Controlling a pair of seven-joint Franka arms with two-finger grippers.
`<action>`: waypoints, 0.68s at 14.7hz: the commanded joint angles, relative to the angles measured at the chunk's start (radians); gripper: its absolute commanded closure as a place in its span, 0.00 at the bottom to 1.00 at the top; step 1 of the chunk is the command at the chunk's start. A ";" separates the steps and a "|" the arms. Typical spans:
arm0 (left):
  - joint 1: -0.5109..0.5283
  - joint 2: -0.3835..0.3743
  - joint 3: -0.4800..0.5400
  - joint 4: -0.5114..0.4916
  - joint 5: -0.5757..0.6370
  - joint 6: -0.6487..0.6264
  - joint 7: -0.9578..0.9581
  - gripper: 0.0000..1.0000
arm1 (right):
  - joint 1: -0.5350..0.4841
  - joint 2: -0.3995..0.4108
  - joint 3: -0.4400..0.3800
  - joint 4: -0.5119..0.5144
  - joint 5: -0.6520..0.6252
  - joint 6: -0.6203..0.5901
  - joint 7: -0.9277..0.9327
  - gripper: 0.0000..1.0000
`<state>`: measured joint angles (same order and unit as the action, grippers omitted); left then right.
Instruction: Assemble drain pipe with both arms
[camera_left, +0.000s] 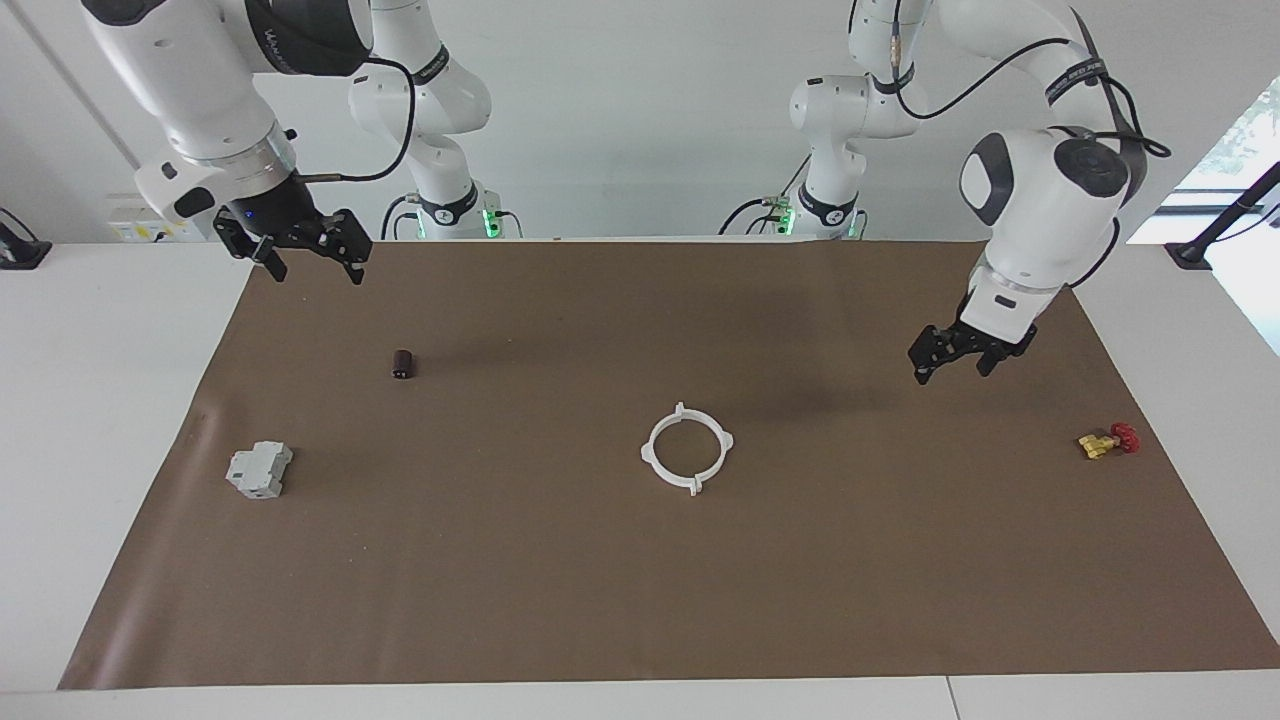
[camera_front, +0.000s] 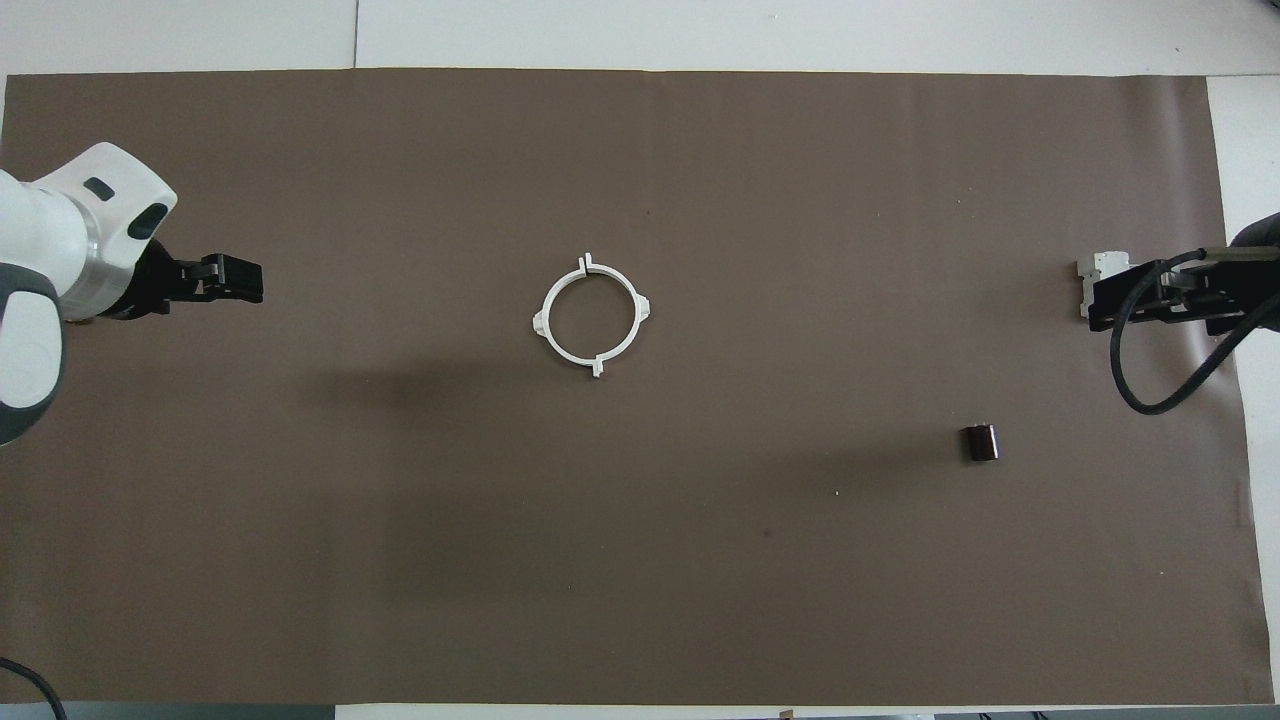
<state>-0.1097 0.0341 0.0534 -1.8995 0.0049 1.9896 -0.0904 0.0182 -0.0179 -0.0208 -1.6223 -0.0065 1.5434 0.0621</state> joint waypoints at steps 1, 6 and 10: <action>0.041 -0.020 0.002 0.081 -0.020 -0.131 0.069 0.00 | -0.014 -0.001 0.005 0.006 0.002 -0.006 -0.027 0.00; 0.085 -0.016 0.003 0.259 -0.019 -0.353 0.092 0.00 | -0.014 -0.001 0.005 0.010 0.003 -0.008 -0.027 0.00; 0.093 -0.043 0.006 0.278 -0.017 -0.423 0.109 0.00 | -0.012 0.007 0.005 0.021 0.003 -0.011 -0.027 0.00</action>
<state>-0.0277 0.0070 0.0574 -1.6313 0.0031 1.6086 -0.0126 0.0175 -0.0179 -0.0210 -1.6157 -0.0065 1.5425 0.0621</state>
